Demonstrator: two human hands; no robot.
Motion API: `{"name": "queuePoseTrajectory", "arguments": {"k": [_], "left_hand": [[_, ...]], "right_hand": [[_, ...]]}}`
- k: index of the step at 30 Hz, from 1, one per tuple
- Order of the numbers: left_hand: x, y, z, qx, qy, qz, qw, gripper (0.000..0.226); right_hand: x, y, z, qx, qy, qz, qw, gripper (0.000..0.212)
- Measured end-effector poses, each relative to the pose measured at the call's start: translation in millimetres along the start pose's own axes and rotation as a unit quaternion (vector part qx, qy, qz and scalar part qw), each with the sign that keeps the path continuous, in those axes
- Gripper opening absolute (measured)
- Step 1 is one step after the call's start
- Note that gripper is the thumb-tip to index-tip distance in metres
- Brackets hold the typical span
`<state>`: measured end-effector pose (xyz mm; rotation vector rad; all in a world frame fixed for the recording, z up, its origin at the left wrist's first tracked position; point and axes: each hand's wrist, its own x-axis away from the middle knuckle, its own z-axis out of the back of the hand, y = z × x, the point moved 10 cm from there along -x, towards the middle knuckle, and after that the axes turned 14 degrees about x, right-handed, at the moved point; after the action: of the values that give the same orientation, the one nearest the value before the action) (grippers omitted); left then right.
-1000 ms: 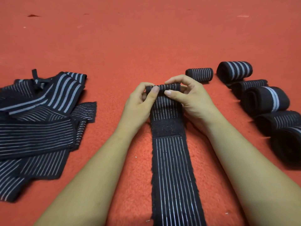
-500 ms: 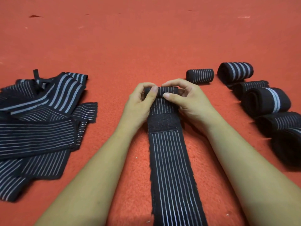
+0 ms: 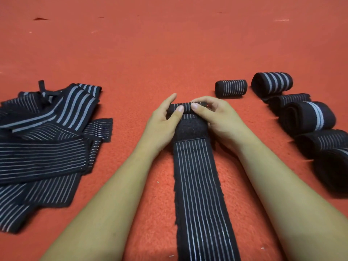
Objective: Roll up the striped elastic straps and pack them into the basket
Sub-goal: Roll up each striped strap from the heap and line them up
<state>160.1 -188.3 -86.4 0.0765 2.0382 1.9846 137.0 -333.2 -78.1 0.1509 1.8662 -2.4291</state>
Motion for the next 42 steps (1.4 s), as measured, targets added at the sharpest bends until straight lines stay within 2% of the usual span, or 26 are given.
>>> {"name": "queuePoseTrajectory", "arguments": {"k": [3, 7, 12, 17, 22, 25, 29, 34, 39, 42], "left_hand": [[0, 5, 6, -0.021, 0.041, -0.003, 0.999, 0.043], [3, 4, 9, 0.042, 0.055, 0.014, 0.997, 0.028], [3, 10, 5, 0.085, 0.023, -0.026, 0.996, 0.011], [2, 10, 1, 0.076, -0.006, -0.032, 0.997, 0.025], [2, -2, 3, 0.115, 0.043, 0.022, 0.992, 0.039], [2, -3, 2, 0.131, 0.027, 0.025, 0.991, 0.028], [2, 9, 2, 0.121, 0.003, -0.026, 0.992, 0.019], [4, 14, -6, 0.075, -0.044, -0.061, 0.994, 0.038], [1, 4, 0, 0.068, 0.018, -0.003, 0.998, 0.047], [2, 4, 2, 0.1, 0.027, 0.001, 0.995, 0.031]], "right_hand": [[2, -7, -6, -0.006, -0.029, 0.035, 0.999, 0.022], [4, -15, -10, 0.031, -0.045, 0.075, 0.996, 0.024], [2, -9, -5, 0.024, -0.001, 0.031, 0.999, 0.02], [1, -11, -3, 0.045, 0.002, 0.053, 0.998, 0.019], [1, -14, -7, -0.007, -0.016, 0.067, 0.998, 0.024], [1, -11, -10, -0.014, -0.026, 0.05, 0.998, 0.022], [0, -5, -11, 0.019, -0.013, 0.033, 0.999, 0.026], [-1, -2, -11, -0.021, -0.026, 0.036, 0.999, 0.027], [-1, -15, -9, -0.003, -0.023, 0.092, 0.995, 0.032], [-1, -13, -9, 0.013, -0.027, 0.086, 0.996, 0.033]]}}
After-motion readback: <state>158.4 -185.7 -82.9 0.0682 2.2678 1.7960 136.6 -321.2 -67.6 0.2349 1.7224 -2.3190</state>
